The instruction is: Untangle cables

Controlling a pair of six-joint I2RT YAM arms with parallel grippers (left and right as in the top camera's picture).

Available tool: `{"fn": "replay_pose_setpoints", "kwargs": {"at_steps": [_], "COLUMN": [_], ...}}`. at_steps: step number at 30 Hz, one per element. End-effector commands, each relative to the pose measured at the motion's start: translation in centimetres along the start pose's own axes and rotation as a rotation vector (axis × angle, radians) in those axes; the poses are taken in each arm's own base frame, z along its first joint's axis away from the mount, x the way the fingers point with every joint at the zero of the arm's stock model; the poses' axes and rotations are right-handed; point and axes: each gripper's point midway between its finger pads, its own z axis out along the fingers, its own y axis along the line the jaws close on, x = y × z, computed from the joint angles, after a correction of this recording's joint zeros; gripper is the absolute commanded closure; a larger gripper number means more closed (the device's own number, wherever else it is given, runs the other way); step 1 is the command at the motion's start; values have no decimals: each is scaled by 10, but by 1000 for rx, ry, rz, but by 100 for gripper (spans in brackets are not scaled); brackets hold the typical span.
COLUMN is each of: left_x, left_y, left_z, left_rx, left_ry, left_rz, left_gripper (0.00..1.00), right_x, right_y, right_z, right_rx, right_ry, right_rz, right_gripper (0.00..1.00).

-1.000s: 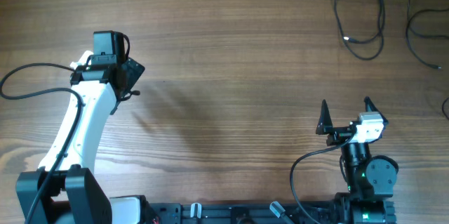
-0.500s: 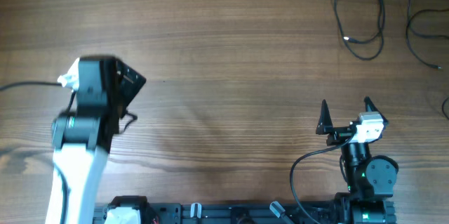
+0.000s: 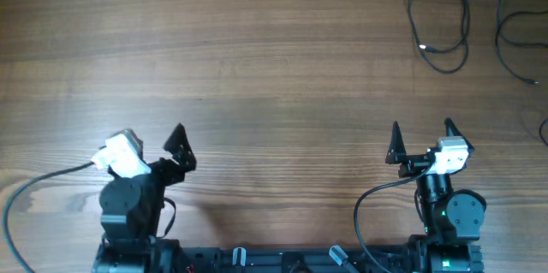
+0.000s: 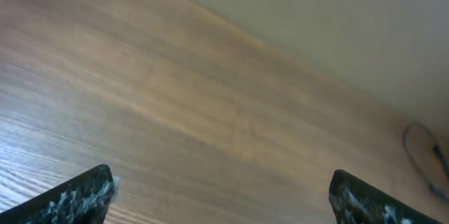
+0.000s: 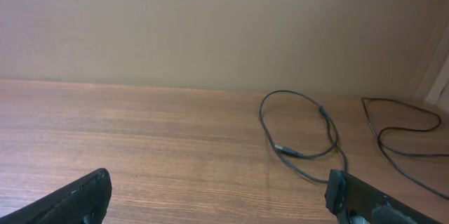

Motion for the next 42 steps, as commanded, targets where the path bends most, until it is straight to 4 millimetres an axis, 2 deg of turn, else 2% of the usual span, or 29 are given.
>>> {"fn": "replay_pose_setpoints", "kwargs": {"at_steps": [1, 6, 12, 21, 42], "left_x": [20, 18, 17, 31, 30], "left_y": [5, 6, 9, -13, -13], "left_z": [8, 15, 16, 16, 16], "left_rx": [39, 74, 85, 214, 214], "left_ry": [-25, -138, -196, -173, -178], "left_rz": [55, 174, 211, 433, 439], "left_gripper": [0, 0, 0, 0, 0], "right_x": [-2, -2, -2, -2, -2], "right_y": [-4, -4, -4, -4, -4], "right_z": [-1, -1, -1, -1, -1], "right_rx": [21, 21, 21, 21, 21], "right_ry": [-10, -10, -10, -10, -10], "right_rz": [14, 14, 14, 13, 14], "right_gripper": [0, 0, 0, 0, 0]}}
